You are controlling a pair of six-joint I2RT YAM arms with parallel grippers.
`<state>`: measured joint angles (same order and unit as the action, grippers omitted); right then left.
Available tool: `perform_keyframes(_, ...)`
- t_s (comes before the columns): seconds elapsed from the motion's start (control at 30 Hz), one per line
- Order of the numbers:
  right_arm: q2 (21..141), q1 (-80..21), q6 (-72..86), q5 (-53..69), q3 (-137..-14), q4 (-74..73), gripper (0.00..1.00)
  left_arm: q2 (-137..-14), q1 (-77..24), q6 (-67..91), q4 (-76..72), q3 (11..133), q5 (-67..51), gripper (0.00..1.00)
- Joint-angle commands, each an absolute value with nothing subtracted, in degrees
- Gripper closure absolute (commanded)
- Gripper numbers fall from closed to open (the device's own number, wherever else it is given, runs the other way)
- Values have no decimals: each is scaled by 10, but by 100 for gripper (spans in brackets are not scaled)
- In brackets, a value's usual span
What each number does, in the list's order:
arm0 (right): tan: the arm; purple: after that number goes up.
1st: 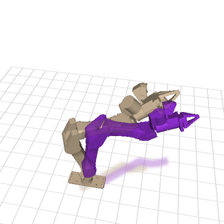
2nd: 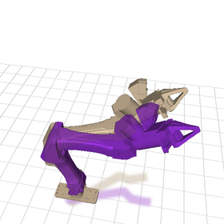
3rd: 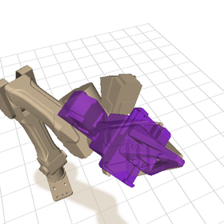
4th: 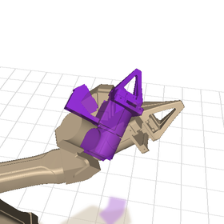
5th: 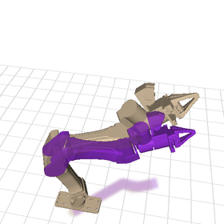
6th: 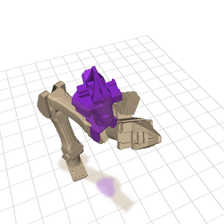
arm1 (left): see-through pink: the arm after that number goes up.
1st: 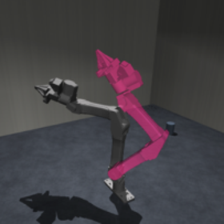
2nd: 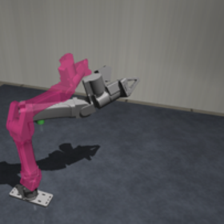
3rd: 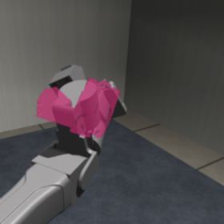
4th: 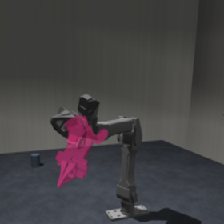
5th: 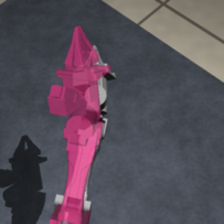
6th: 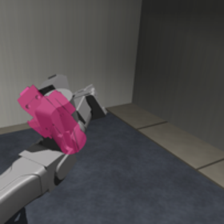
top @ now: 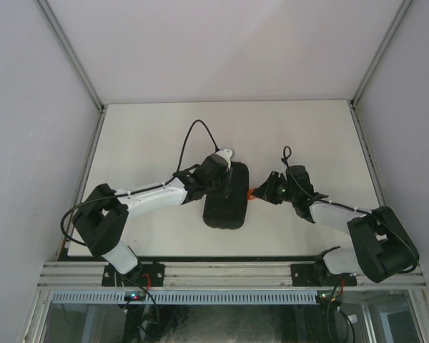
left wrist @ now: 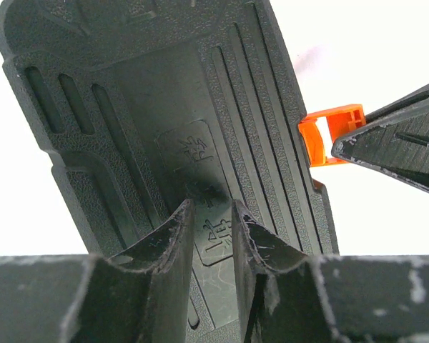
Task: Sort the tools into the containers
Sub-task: Close the storage box at the center of the board.
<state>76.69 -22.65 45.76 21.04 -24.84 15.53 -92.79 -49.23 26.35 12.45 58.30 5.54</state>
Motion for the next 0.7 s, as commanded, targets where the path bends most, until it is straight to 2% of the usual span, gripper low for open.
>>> perform_keyframes(0.0,742,-250,455,231,-291,206,82,-974,-511,277,214,563,-2,69)
perform_keyframes(0.37,760,-267,480,246,-293,247,75,-978,-512,276,214,566,-4,70)
perform_keyframes(0.67,790,-277,496,258,-293,283,74,-982,-514,277,214,569,-5,70)
